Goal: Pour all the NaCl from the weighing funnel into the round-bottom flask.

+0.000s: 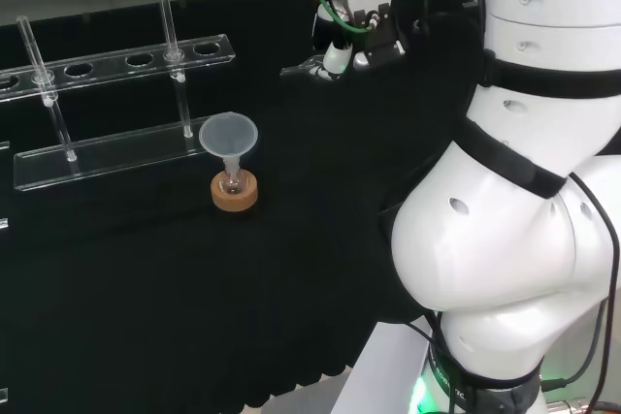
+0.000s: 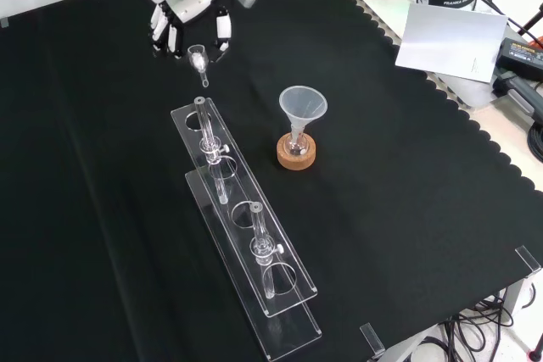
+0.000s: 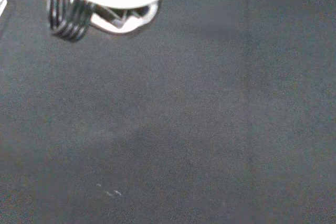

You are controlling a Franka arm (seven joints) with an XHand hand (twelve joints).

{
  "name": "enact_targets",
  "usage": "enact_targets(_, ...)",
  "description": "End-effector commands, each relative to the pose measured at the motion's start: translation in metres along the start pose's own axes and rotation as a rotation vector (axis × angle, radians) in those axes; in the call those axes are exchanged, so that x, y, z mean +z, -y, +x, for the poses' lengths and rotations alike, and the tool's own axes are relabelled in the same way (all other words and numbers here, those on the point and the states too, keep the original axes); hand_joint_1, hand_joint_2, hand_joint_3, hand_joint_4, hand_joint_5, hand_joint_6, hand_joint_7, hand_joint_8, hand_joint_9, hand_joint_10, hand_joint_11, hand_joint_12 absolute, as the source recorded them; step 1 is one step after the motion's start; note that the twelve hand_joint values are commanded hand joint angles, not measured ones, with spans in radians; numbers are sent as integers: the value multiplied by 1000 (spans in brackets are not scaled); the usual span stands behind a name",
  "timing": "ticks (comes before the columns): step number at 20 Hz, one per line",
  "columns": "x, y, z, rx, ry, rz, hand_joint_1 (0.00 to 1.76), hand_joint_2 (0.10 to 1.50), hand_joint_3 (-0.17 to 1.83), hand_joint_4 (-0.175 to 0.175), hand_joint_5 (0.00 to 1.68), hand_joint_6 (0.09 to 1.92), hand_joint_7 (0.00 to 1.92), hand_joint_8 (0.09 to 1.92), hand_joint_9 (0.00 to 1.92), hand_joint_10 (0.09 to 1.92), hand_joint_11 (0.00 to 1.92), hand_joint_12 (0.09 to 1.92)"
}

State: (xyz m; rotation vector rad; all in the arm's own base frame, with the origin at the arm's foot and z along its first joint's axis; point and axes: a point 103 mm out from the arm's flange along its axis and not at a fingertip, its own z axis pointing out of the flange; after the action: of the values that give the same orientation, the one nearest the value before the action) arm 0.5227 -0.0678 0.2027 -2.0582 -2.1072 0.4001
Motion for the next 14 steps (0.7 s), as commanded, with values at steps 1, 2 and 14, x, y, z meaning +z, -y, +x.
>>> enact_targets(1,-14,34,9,30,16,-25,1123,626,700,175,1284,675,484,648,770,485,620,1198)
enact_targets(2,-16,39,11,34,21,-27,1123,626,700,175,1284,675,484,648,770,484,620,1197)
enact_targets(14,-41,100,44,46,58,-65,1123,628,697,175,1281,679,485,648,766,480,624,1189)
